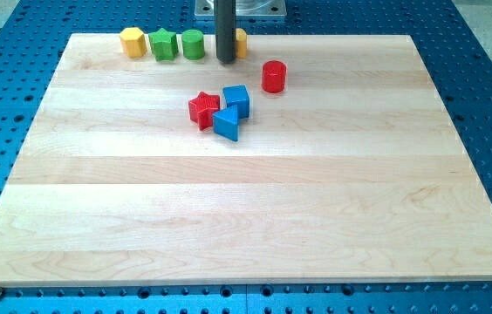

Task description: Form a vertical line with the red blocks and the blue blocks

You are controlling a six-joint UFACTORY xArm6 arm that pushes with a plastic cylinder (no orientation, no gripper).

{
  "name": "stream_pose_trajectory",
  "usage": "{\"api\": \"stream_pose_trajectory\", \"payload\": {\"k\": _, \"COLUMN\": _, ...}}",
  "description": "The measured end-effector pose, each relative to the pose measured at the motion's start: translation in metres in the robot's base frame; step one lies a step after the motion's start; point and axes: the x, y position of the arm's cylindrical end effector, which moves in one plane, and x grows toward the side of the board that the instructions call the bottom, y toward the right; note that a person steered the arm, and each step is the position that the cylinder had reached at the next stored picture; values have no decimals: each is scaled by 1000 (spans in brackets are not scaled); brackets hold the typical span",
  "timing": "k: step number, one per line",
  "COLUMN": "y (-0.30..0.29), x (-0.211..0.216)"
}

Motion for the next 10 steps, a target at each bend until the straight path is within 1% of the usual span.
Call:
{"api": "stream_pose_trajectory", "payload": {"k": 1, "y": 59, "x": 4}}
{"api": "stream_pose_trajectory", "payload": {"k": 2, "y": 83, "x": 9}}
{"api": "stream_pose_trajectory", "payload": {"k": 3, "y": 141, "x": 17}}
{"api": "stream_pose_trajectory", "payload": {"k": 4, "y": 71, "x": 57}}
{"api": "stream_pose_trajectory", "payload": {"k": 5, "y": 13, "x": 58}}
{"api": "stream_pose_trajectory", "payload": {"k": 6, "y": 67, "x": 81}}
{"api": "stream_pose_trajectory", "payload": {"k": 7, "y": 24, "x": 116}}
{"api": "stream_pose_trajectory", "payload": {"k": 8, "y": -16, "x": 135}}
{"api": "stream_pose_trajectory", "payload": {"k": 9, "y": -10, "x": 133}}
{"api": "stream_pose_trajectory", "payload": {"k": 10, "y": 11, "x": 155}}
